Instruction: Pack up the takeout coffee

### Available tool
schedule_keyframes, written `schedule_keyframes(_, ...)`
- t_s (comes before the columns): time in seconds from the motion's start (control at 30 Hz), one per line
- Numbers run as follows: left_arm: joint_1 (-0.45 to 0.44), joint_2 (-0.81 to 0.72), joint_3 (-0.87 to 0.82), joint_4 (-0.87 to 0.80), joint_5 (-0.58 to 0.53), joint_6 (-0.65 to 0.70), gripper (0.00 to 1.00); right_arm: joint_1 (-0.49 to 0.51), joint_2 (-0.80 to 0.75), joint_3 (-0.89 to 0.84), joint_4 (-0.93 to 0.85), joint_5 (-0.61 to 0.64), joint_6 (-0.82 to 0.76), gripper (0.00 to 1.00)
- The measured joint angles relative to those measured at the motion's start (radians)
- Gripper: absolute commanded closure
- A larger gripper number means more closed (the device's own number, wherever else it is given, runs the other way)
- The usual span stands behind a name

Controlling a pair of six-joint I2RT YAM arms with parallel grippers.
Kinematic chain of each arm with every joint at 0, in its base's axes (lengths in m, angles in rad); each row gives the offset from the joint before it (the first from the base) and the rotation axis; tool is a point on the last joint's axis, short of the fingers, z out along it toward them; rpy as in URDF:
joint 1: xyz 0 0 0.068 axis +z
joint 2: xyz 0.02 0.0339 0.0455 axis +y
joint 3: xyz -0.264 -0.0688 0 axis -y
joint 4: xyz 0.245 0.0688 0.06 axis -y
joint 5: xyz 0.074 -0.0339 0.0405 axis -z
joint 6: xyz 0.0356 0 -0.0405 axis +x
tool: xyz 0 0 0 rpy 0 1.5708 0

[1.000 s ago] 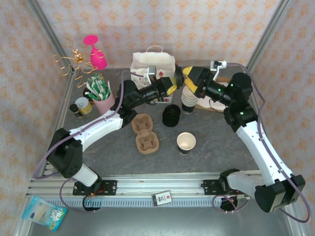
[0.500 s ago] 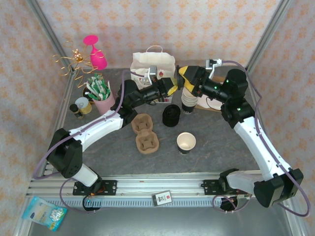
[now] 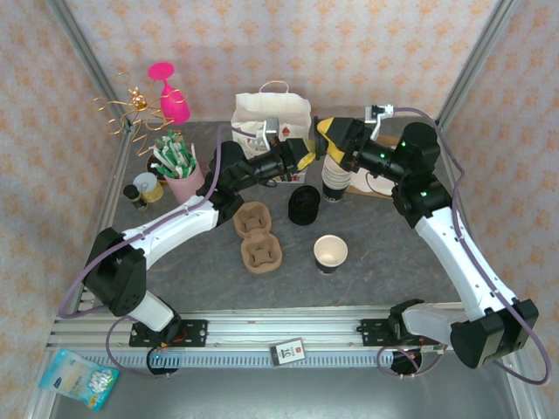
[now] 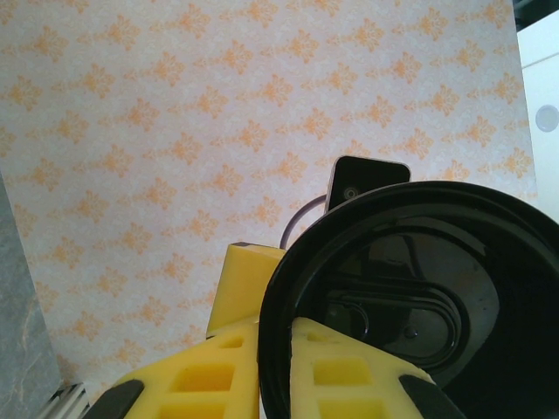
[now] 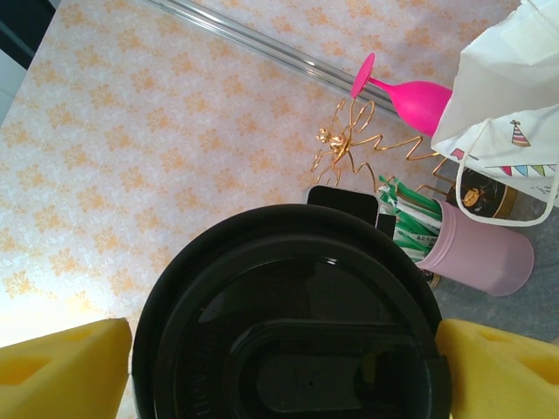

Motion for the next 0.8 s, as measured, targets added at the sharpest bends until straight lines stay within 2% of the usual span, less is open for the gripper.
schedule_keyframes(0.37,-0.002,0.000,0.000,0.025,0.000,-0.009,0.87,0.000,-0.016,-0.001,0.016,0.001,0.041,0.13)
schedule_keyframes(0.47,-0.003,0.000,0.000,0.026,0.000,-0.010,0.87,0.000,-0.016,-0.002,0.016,0.001,0.046,0.16)
schedule_keyframes(0.8,-0.003,0.000,0.001,0.008,-0.001,0.002,0.87,0.000,0.002,-0.001,0.009,0.000,0.033,0.17)
